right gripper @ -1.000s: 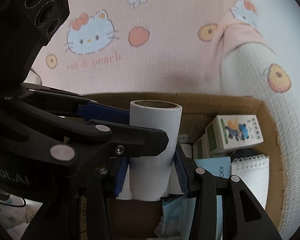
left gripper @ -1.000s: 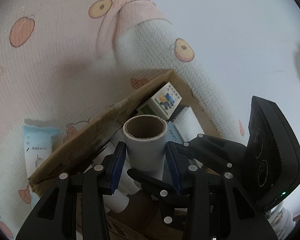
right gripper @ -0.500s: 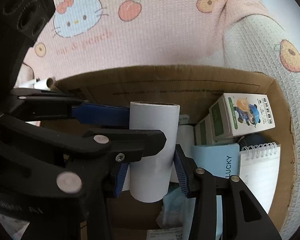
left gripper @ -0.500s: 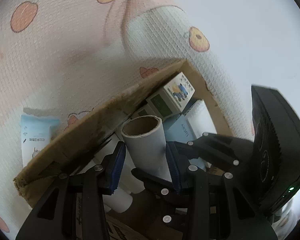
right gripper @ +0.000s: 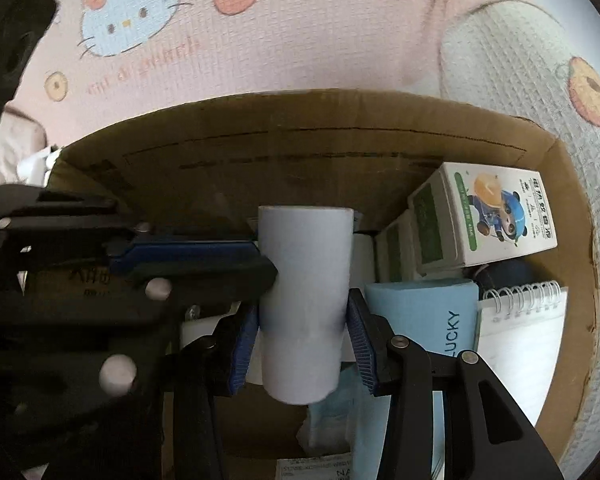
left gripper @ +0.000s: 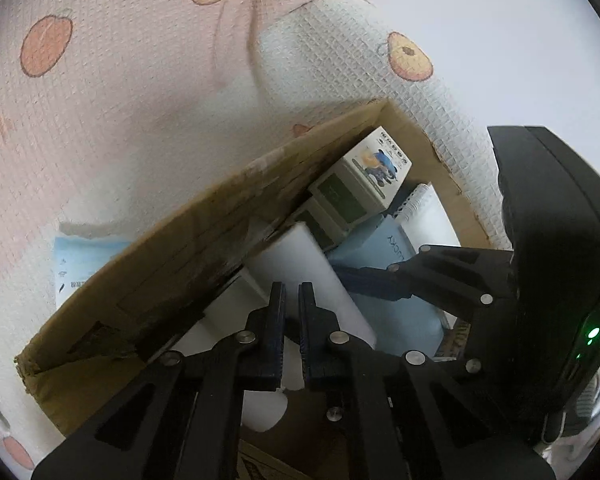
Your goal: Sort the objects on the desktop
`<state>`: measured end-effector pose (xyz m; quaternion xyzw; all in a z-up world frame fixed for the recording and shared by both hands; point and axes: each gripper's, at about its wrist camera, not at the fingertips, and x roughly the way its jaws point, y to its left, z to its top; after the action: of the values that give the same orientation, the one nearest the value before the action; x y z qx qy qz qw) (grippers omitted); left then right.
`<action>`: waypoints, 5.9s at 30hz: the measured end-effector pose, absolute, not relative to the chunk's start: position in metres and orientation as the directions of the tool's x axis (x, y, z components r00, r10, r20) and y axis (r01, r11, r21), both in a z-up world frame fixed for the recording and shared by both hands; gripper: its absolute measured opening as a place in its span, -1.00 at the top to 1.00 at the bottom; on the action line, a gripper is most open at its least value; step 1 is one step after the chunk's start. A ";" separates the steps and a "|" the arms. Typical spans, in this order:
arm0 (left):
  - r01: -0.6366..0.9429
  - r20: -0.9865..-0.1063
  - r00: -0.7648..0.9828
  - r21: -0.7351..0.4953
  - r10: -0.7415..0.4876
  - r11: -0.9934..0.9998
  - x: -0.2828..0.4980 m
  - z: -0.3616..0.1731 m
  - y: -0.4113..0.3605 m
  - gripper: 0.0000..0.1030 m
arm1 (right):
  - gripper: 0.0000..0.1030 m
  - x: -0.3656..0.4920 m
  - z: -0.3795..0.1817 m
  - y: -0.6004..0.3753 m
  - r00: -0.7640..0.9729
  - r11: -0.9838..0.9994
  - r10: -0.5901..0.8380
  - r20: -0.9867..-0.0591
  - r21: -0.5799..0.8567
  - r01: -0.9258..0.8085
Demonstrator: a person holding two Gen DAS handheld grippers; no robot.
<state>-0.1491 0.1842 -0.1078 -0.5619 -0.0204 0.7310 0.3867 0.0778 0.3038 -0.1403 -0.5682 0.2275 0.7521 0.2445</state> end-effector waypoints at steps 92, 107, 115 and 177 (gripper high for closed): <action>0.173 -0.779 -0.579 -0.407 0.242 -0.897 -0.023 -0.179 -0.227 0.70 | 0.20 -0.134 -0.157 0.058 -0.677 -0.945 0.016 -0.735 0.210 -0.251; 0.291 -0.717 -0.605 -0.603 0.345 -0.743 -0.066 -0.204 -0.253 0.09 | 0.20 -0.185 -0.190 0.076 -0.756 -0.950 -0.023 -0.655 0.249 -0.187; 0.360 -0.685 -0.599 -0.693 0.415 -0.624 -0.079 -0.230 -0.275 0.09 | 0.20 -0.200 -0.211 0.092 -0.764 -0.917 -0.055 -0.643 0.335 -0.216; 0.267 -0.685 -0.510 -0.701 0.520 -0.662 -0.073 -0.249 -0.236 0.00 | 0.20 -0.172 -0.248 0.064 -0.692 -0.909 -0.126 -0.711 0.362 -0.206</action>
<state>-0.0727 -0.2359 -0.2493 -0.4879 -0.4028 0.7700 0.0822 -0.1725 0.0637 -0.2483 -0.3919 0.2119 0.8950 0.0223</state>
